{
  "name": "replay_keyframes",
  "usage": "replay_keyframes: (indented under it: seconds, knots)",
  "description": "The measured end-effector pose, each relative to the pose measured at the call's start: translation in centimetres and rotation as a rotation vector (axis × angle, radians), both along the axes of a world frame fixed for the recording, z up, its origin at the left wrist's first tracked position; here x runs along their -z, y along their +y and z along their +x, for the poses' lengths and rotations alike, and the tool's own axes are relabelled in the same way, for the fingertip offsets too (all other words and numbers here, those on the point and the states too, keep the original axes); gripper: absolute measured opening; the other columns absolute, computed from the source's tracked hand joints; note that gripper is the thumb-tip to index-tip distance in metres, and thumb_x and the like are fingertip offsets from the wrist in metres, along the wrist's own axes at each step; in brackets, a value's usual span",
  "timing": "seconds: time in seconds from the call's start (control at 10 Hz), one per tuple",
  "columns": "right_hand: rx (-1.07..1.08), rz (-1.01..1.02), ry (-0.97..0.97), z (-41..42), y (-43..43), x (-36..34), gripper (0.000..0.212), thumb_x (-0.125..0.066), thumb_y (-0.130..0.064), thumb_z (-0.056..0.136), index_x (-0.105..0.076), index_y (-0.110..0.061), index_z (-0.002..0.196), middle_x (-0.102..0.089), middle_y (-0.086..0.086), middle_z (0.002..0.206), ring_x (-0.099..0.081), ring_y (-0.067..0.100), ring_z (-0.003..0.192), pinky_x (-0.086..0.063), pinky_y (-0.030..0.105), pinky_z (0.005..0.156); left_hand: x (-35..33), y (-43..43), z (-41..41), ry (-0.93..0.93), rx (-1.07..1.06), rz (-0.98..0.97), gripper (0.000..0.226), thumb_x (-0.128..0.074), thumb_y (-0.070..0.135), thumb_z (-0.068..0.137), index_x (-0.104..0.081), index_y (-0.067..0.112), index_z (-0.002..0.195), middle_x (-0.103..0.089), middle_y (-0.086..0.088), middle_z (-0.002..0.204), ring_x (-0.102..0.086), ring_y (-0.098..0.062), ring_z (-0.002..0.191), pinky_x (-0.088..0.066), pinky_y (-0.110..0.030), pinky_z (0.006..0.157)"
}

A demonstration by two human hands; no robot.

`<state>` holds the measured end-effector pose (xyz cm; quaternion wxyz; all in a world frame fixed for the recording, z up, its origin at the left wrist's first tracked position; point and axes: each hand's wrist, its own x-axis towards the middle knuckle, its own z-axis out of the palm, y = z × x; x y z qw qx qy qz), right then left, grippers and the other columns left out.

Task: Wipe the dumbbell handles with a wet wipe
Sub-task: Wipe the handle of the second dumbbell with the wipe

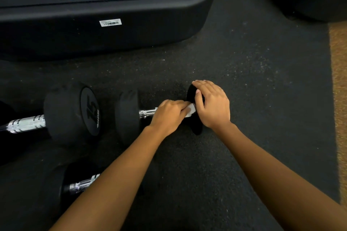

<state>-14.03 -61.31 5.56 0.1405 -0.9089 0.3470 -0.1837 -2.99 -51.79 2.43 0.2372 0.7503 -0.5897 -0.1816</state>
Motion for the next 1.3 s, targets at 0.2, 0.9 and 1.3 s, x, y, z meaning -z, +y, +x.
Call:
replay_keyframes:
  seconds: [0.2,0.9,1.3]
  knots:
    - [0.003,0.005,0.008,0.0,0.0,-0.1,0.048,-0.027,-0.032,0.092,-0.061,-0.013,0.12,-0.062,0.003,0.123,-0.051,0.02,0.121,-0.033,0.033,0.105,-0.4,-1.3,-0.1,-0.208,-0.065,0.175,0.035,-0.033,0.034,0.099,-0.062,0.015,0.107,-0.066,-0.007,0.096,-0.061,-0.023,0.088,-0.041,-0.035,0.082]
    - [-0.001,-0.001,-0.001,0.0,0.1,0.0,0.047,-0.027,-0.031,0.092,-0.061,-0.012,0.12,-0.063,0.004,0.123,-0.052,0.02,0.121,-0.035,0.034,0.104,0.0,1.9,-0.9,-0.143,0.023,-0.179,0.035,-0.073,-0.001,0.068,-0.063,0.005,0.101,-0.063,-0.01,0.106,-0.059,-0.025,0.094,-0.052,-0.035,0.08]
    - [0.002,0.004,0.012,0.1,0.0,0.0,0.047,-0.027,-0.031,0.092,-0.061,-0.013,0.12,-0.063,0.003,0.123,-0.052,0.02,0.121,-0.036,0.036,0.105,-1.1,-0.1,-1.0,0.0,-0.069,0.017,0.024,-0.054,0.025,0.092,-0.063,0.009,0.108,-0.065,-0.008,0.104,-0.055,-0.023,0.103,-0.045,-0.034,0.084]
